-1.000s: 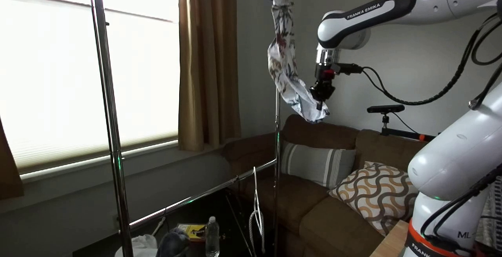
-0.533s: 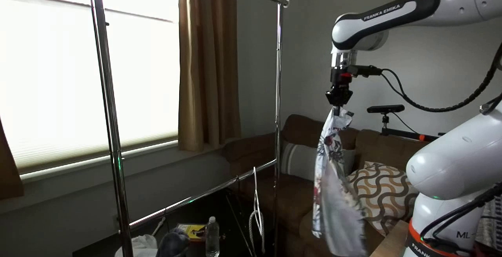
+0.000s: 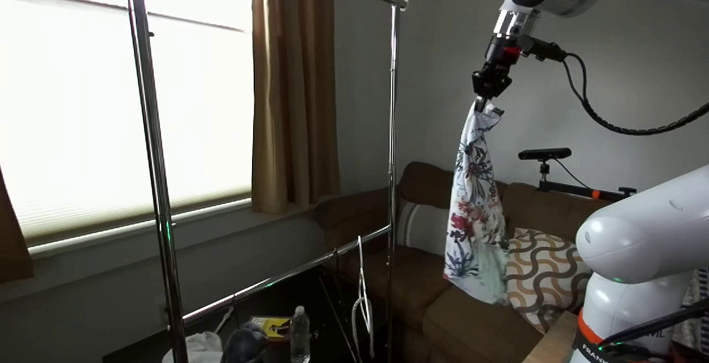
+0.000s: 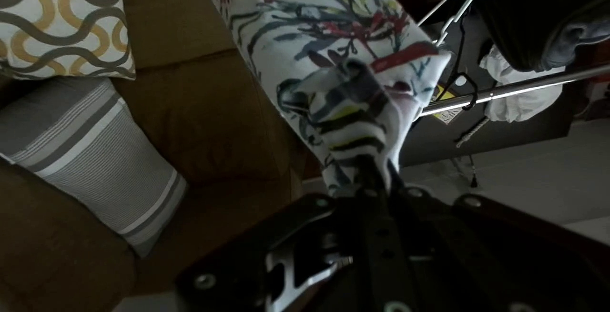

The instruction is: Pull the floral white cloth downwards and hang it on the bottom rail

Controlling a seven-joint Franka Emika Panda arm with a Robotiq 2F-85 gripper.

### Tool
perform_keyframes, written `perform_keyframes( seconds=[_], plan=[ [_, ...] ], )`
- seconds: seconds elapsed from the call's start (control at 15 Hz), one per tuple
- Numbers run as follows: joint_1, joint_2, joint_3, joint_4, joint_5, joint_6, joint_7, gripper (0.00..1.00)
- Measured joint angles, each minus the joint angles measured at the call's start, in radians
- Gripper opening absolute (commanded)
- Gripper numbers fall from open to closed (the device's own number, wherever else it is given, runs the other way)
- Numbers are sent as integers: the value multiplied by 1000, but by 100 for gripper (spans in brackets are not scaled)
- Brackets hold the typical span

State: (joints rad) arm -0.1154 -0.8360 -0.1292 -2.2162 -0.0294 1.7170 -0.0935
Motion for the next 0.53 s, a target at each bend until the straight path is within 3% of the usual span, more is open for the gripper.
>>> perform_keyframes(
  seconds=[0.2, 0.53],
  plan=[
    [21, 33, 32, 9, 0, 0, 2, 3],
    [20, 39, 23, 12, 0, 1, 2, 1]
  ],
)
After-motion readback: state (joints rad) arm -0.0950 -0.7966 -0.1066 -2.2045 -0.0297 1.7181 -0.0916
